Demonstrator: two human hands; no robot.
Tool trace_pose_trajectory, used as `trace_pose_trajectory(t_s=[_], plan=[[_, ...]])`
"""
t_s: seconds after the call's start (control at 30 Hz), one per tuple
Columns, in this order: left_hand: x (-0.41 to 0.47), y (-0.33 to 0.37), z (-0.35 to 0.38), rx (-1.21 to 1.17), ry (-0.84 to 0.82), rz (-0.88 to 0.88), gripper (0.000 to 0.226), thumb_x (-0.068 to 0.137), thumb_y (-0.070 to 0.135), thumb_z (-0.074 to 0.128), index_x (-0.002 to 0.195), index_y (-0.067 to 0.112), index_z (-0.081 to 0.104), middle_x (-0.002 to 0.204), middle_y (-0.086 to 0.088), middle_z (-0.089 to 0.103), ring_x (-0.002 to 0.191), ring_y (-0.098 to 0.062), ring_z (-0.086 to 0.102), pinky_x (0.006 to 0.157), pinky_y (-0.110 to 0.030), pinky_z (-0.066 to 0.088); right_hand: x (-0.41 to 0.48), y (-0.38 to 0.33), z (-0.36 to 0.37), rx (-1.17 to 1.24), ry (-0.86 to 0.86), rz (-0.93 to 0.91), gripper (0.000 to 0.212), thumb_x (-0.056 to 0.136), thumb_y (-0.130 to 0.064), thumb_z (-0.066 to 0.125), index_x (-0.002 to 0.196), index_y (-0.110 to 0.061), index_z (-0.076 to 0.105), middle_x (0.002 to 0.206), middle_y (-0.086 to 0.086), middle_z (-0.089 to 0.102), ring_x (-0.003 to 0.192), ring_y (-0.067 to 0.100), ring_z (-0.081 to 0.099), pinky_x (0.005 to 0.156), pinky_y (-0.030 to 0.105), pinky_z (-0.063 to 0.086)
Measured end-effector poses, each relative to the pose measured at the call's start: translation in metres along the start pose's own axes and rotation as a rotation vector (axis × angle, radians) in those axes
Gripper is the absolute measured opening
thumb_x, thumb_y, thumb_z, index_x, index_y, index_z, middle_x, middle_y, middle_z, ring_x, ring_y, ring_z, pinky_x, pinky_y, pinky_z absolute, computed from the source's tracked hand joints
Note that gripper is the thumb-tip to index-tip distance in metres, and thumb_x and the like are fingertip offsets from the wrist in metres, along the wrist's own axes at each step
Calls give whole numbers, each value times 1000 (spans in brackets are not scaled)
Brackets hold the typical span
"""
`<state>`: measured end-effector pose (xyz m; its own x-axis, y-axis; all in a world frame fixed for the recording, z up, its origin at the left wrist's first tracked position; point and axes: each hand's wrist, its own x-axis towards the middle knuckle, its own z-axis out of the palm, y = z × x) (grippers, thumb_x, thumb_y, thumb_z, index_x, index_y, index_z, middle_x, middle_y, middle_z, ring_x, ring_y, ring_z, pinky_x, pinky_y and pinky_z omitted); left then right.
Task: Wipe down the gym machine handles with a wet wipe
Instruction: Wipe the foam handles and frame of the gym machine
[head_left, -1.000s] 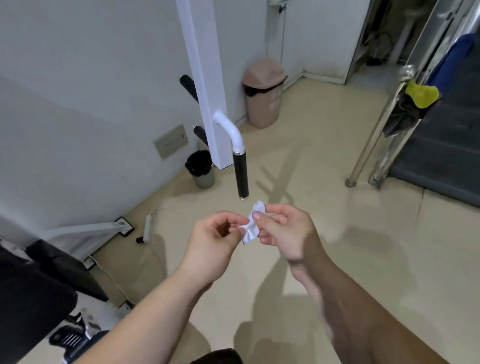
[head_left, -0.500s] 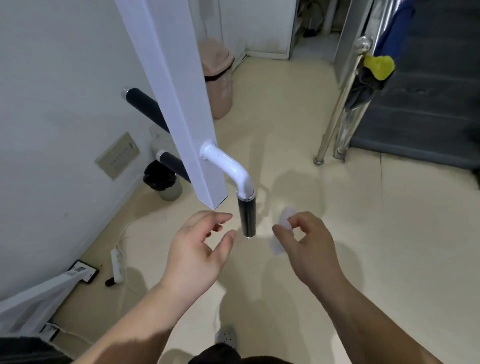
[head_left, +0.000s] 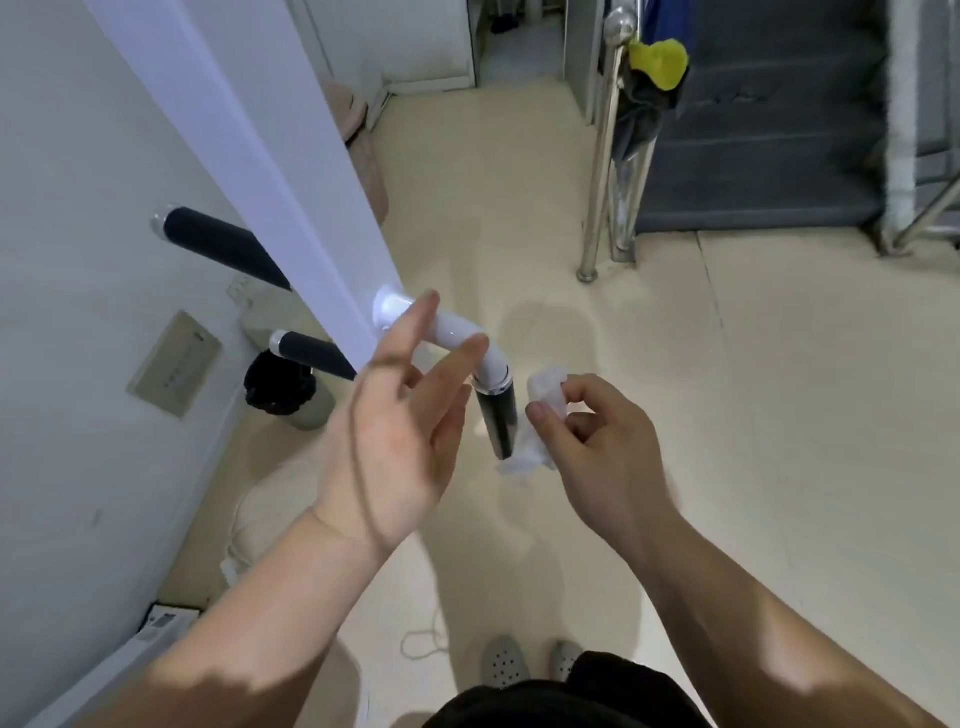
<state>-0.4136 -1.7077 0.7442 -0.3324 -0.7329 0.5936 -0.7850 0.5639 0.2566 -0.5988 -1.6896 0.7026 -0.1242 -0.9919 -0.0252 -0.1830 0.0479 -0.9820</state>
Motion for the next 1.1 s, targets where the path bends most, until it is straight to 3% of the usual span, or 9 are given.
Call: trace_pose_trajectory(t_s=[0.13, 0.2, 0.3, 0.43, 0.5, 0.63, 0.83, 0.97, 1.1], plan=[[20, 8, -14, 34, -73, -79, 37, 94, 28, 62, 129, 30, 52, 153, -13, 41, 69, -21, 66, 61, -36, 58, 2, -1, 3, 232, -105, 23, 29, 99, -12, 49, 100, -27, 73, 70, -8, 75, 70, 5, 71, 69, 17, 52], [27, 8, -17, 26, -142, -105, 38, 94, 31, 65, 131, 31, 56, 149, -6, 46, 70, -14, 64, 68, -36, 57, 2, 4, 4, 252, -118, 11, 36, 95, -10, 46, 102, -34, 72, 75, -7, 76, 79, 3, 71, 77, 17, 54], [30, 4, -14, -14, -174, -144, 30, 95, 29, 63, 124, 28, 65, 136, -1, 53, 67, -5, 59, 72, -36, 55, 6, 12, 9, 226, -120, -65, 32, 95, -2, 60, 106, -28, 75, 90, -16, 71, 76, -5, 64, 72, 8, 45], [23, 8, -1, -27, -90, -186, 28, 96, 24, 64, 124, 25, 67, 137, -1, 51, 71, -10, 57, 77, -30, 52, 20, 27, 16, 120, -93, -149, 29, 84, -16, 79, 107, -33, 75, 96, -30, 65, 100, -4, 56, 86, 20, 44], [21, 12, 3, -52, -68, -202, 28, 96, 26, 63, 124, 26, 66, 139, 1, 49, 77, -15, 55, 77, -30, 52, 23, 30, 21, 176, -66, -123, 33, 82, -20, 82, 112, -32, 75, 106, -23, 67, 111, 2, 58, 94, 24, 46], [25, 13, 4, -88, -67, -214, 26, 94, 23, 66, 120, 24, 69, 132, 6, 48, 75, -18, 57, 76, -33, 53, 26, 26, 26, 313, -121, -149, 35, 84, -16, 79, 117, -26, 74, 112, -9, 74, 109, 6, 65, 97, 26, 49], [31, 11, 3, -110, -80, -188, 29, 91, 8, 71, 116, 22, 70, 127, 1, 52, 74, -6, 61, 74, -11, 47, 33, 21, 39, 213, -52, -258, 44, 82, -28, 72, 125, -20, 69, 116, -4, 73, 107, 7, 66, 94, 19, 48], [27, 6, 5, -143, -78, -184, 29, 92, 11, 70, 118, 23, 70, 129, -2, 53, 81, -9, 63, 78, -27, 53, 30, 50, 43, 120, -103, -178, 26, 83, -23, 77, 108, -27, 71, 98, -10, 72, 93, 6, 62, 78, 16, 45], [27, 5, 9, -183, -51, -188, 30, 93, 12, 69, 118, 27, 68, 130, 0, 53, 82, -8, 63, 78, -35, 55, 22, 57, 39, 224, -130, -60, 17, 84, -13, 77, 96, -25, 75, 86, -11, 72, 83, 2, 61, 72, 12, 42]])
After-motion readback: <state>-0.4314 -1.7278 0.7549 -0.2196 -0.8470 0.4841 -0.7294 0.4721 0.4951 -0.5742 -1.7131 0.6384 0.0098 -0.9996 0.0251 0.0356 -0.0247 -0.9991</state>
